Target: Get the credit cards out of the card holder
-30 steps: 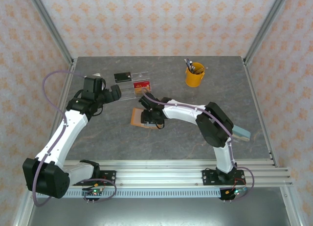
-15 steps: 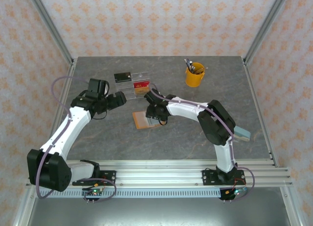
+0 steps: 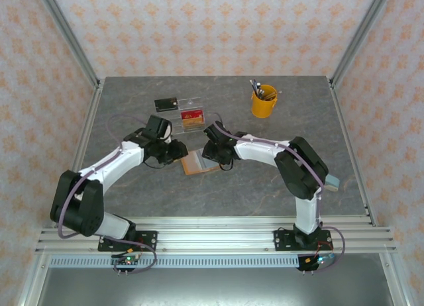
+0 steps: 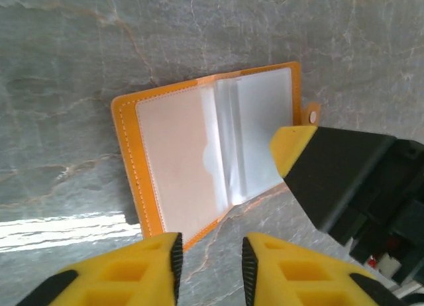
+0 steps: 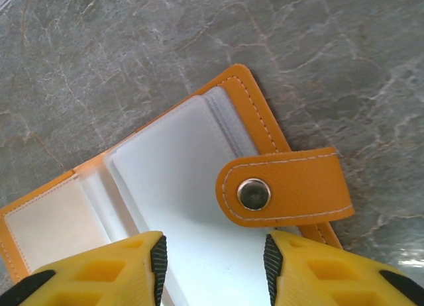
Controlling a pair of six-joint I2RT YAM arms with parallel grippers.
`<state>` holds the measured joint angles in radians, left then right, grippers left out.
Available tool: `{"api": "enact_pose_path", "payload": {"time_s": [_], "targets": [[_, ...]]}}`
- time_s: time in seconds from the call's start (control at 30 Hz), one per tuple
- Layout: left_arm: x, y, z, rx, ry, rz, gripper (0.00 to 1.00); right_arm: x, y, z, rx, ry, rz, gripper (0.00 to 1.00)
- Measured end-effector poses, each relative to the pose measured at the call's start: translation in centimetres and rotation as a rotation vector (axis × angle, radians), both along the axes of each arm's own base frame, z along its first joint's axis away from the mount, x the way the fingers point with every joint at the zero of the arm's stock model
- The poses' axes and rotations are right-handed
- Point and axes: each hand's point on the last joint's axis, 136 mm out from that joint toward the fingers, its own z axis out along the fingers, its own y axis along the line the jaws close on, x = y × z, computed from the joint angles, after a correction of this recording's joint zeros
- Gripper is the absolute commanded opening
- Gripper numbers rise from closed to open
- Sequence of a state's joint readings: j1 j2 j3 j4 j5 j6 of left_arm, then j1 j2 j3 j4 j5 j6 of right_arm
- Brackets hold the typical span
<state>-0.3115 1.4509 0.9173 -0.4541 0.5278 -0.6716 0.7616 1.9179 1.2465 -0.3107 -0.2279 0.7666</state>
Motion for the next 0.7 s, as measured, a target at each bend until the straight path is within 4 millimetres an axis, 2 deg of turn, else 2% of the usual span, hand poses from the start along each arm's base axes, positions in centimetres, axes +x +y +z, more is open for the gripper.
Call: {"api": "enact_pose_path", "payload": {"time_s": [0.07,0.2,0.53,0.7], "targets": [[0.2,-0.5,-1.1,0.001,0.025,0.001,0.20,0.1,-0.1,0.0,0.000,-0.001,0.000,0.40],[0.4,-1.0,-3.2,0.015,0.069,0.007,0.16,-0.1,-0.3,-0.1,-0.017,0.000,0.015,0.40],[0.1,-0.4,-7.5,0.077,0.168,0.022,0.09,-0.2,-1.0,0.1,-0.091,-0.006,0.080,0.39],[0.3,-0.3,-7.5,0.085,0.163,0.022,0.08,0.1,-0.3,-0.3,-0.089,-0.006,0.120,0.34]]}}
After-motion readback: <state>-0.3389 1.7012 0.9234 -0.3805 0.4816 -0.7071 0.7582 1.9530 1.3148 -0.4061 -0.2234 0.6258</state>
